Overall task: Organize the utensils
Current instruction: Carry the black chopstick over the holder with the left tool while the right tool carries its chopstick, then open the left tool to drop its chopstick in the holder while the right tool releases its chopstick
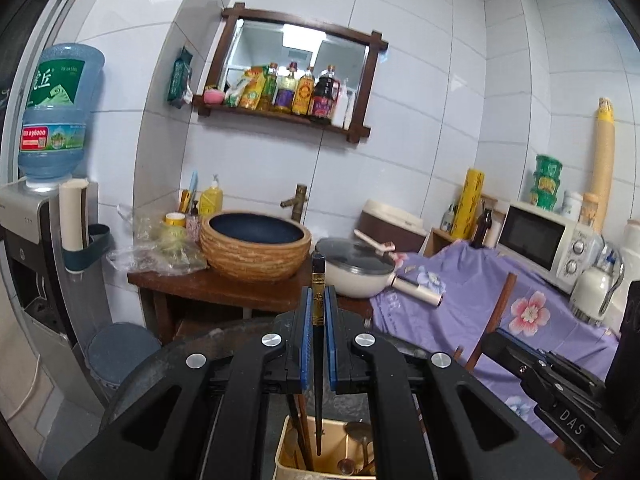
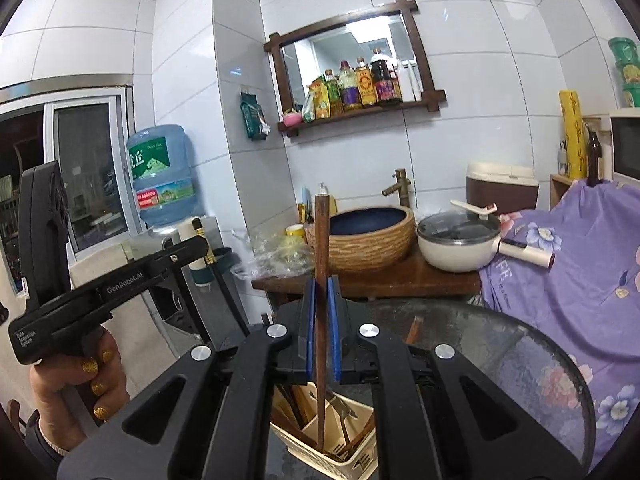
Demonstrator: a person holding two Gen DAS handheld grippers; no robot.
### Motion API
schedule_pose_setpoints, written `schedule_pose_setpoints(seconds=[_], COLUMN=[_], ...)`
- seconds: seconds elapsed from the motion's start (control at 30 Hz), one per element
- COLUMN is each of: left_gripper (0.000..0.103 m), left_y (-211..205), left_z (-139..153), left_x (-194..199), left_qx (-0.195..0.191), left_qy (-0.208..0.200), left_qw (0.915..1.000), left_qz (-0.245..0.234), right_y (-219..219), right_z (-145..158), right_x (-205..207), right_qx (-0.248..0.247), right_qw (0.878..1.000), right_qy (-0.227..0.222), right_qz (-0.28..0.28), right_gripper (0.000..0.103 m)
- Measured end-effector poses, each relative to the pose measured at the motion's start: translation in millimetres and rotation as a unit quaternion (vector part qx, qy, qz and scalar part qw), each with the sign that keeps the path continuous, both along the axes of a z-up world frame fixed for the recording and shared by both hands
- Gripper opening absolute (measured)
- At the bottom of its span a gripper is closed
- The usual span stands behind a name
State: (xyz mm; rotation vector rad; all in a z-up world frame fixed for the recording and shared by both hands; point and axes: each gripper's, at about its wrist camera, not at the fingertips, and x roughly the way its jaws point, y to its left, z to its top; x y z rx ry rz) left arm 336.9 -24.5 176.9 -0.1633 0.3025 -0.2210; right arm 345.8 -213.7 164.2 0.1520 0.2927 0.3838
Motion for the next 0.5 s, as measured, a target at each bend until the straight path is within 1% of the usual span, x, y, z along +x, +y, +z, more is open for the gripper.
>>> schedule_pose_setpoints(seconds=[0.17, 0.4, 0.5], left_gripper=[0.006, 0.006, 0.006], left_y=[-6.7, -8.7, -8.1], left_z=[-36.5, -72.3, -83.6], left_x=[6.0, 12.4, 15.1], left_qx=[0.019, 0.033, 0.033], left_qy=[0.034, 0.068, 0.081], left_qw=[0.9992, 0.997, 0.9959], left_qz=[-0.011, -0.017, -0.018], right_y=[8.3, 16.1, 18.5], right_z=[-26.8, -54.7, -66.1], right_x=[1.8, 6.8, 7.8], right_qx=[-0.013, -0.028, -0.036], right_qw=[1.0, 0.999, 0.998], right_qy=[0.018, 0.04, 0.045], right_qz=[0.002, -0.001, 0.0], right_gripper=[0.007, 0.007, 0.007])
